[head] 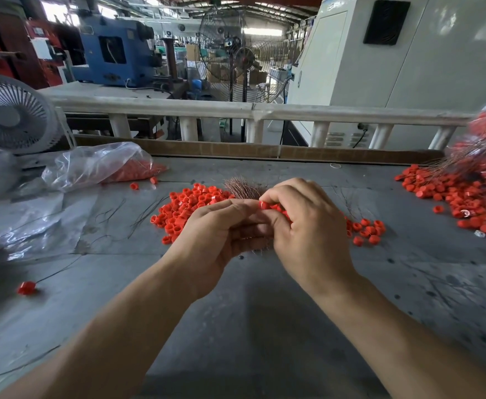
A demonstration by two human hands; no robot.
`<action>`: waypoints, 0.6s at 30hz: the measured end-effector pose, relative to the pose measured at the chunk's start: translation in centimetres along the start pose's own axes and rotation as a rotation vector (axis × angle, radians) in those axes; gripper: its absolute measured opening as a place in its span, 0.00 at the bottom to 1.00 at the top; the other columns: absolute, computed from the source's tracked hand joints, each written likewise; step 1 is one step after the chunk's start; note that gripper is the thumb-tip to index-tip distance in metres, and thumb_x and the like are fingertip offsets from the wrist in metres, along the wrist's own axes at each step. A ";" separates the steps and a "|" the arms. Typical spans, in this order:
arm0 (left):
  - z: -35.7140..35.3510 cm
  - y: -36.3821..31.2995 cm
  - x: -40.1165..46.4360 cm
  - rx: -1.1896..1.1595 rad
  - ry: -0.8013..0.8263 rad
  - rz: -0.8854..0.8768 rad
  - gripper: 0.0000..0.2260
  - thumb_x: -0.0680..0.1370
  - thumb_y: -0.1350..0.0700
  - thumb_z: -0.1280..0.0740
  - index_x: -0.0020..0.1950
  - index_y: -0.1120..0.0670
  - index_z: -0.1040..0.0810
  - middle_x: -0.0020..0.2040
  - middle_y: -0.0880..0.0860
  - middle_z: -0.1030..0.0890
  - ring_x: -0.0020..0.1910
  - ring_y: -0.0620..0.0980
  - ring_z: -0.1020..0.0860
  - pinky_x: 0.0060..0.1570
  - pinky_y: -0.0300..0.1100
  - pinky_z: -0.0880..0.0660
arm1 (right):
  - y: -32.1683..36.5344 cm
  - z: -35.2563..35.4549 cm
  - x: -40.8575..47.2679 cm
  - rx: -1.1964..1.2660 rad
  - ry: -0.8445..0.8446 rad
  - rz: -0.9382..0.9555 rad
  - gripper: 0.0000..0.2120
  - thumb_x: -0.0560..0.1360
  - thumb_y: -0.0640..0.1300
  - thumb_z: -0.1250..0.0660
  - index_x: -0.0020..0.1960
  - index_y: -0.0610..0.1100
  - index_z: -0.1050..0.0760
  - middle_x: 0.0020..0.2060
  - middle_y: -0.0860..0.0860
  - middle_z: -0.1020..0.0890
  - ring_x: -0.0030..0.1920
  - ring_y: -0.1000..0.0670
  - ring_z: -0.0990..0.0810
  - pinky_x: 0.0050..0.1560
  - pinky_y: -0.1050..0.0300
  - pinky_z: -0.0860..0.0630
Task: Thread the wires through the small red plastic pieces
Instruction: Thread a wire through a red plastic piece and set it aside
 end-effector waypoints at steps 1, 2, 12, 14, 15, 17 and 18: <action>0.1 0.0 0.0 0.008 -0.008 0.006 0.09 0.82 0.61 0.36 0.56 0.63 0.19 0.45 0.59 0.17 0.43 0.52 0.17 0.47 0.46 0.18 | -0.2 0.0 0.0 0.010 -0.005 0.001 0.02 0.75 0.41 0.29 0.44 0.43 0.20 0.42 0.52 0.19 0.46 0.46 0.22 0.47 0.49 0.24; 0.1 0.1 0.0 0.016 -0.015 0.011 0.08 0.82 0.62 0.36 0.56 0.63 0.19 0.45 0.59 0.16 0.42 0.53 0.17 0.46 0.45 0.18 | -0.2 0.0 0.0 0.014 -0.009 -0.003 0.02 0.74 0.39 0.27 0.44 0.43 0.20 0.42 0.52 0.19 0.45 0.46 0.22 0.46 0.48 0.24; 0.2 -0.1 0.0 0.052 0.007 0.001 0.08 0.82 0.59 0.35 0.53 0.62 0.18 0.44 0.59 0.17 0.43 0.53 0.18 0.43 0.44 0.19 | -0.4 0.3 0.3 0.048 0.014 0.050 0.02 0.76 0.42 0.27 0.47 0.43 0.17 0.45 0.51 0.20 0.48 0.47 0.23 0.49 0.53 0.25; 0.3 -0.2 0.0 0.048 0.008 -0.002 0.07 0.82 0.59 0.35 0.52 0.61 0.18 0.43 0.58 0.17 0.42 0.52 0.18 0.42 0.44 0.19 | -0.5 0.3 0.3 0.064 0.039 0.037 0.04 0.77 0.45 0.28 0.49 0.45 0.17 0.45 0.53 0.22 0.47 0.51 0.23 0.45 0.58 0.25; 0.3 -0.3 0.0 0.048 0.010 -0.003 0.07 0.82 0.59 0.34 0.53 0.62 0.19 0.43 0.57 0.18 0.41 0.52 0.18 0.43 0.44 0.19 | -0.5 0.3 0.3 0.064 0.051 0.036 0.04 0.77 0.45 0.28 0.50 0.46 0.17 0.44 0.55 0.23 0.44 0.53 0.23 0.42 0.60 0.26; 0.3 -0.4 0.0 0.044 0.008 -0.002 0.09 0.81 0.59 0.34 0.56 0.63 0.20 0.44 0.58 0.19 0.42 0.52 0.19 0.45 0.45 0.20 | -0.3 0.2 0.1 0.030 0.068 0.053 0.04 0.77 0.44 0.26 0.51 0.48 0.18 0.41 0.58 0.25 0.41 0.56 0.25 0.39 0.63 0.27; 0.3 -0.4 0.0 0.038 0.002 -0.003 0.11 0.81 0.59 0.34 0.58 0.65 0.20 0.46 0.59 0.19 0.43 0.52 0.19 0.47 0.46 0.21 | -0.3 0.1 0.0 0.021 0.077 0.056 0.05 0.77 0.44 0.26 0.52 0.48 0.18 0.41 0.58 0.25 0.40 0.57 0.26 0.39 0.65 0.28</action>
Point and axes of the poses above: each hand's wrist, its own x-axis towards the middle knuckle, its own z-axis out of the back of the hand, y = z × x, the point moved 5 cm from there along x, towards the middle knuckle
